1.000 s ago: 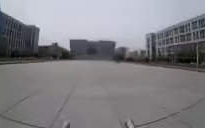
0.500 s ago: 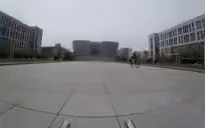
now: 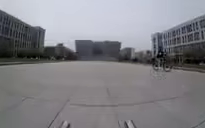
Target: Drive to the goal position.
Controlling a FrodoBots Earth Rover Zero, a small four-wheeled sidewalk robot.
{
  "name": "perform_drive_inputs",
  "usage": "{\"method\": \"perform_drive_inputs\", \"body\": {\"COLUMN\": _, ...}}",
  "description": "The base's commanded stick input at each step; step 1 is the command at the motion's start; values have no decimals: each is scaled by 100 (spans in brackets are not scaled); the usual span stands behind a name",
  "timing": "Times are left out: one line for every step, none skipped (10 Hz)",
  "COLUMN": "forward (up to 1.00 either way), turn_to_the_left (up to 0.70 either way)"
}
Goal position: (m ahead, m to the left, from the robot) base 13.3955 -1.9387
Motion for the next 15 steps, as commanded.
{"method": "perform_drive_inputs", "body": {"forward": 100, "turn_to_the_left": 0}}
{"method": "perform_drive_inputs", "body": {"forward": 100, "turn_to_the_left": 0}}
{"method": "perform_drive_inputs", "body": {"forward": 100, "turn_to_the_left": 0}}
{"method": "perform_drive_inputs", "body": {"forward": 100, "turn_to_the_left": 0}}
{"method": "perform_drive_inputs", "body": {"forward": 100, "turn_to_the_left": 0}}
{"method": "perform_drive_inputs", "body": {"forward": 100, "turn_to_the_left": 0}}
{"method": "perform_drive_inputs", "body": {"forward": 100, "turn_to_the_left": 0}}
{"method": "perform_drive_inputs", "body": {"forward": 100, "turn_to_the_left": 0}}
{"method": "perform_drive_inputs", "body": {"forward": 100, "turn_to_the_left": 0}}
{"method": "perform_drive_inputs", "body": {"forward": 100, "turn_to_the_left": 0}}
{"method": "perform_drive_inputs", "body": {"forward": 100, "turn_to_the_left": 0}}
{"method": "perform_drive_inputs", "body": {"forward": 100, "turn_to_the_left": 0}}
{"method": "perform_drive_inputs", "body": {"forward": 100, "turn_to_the_left": 0}}
{"method": "perform_drive_inputs", "body": {"forward": 100, "turn_to_the_left": 0}}
{"method": "perform_drive_inputs", "body": {"forward": 100, "turn_to_the_left": 0}}
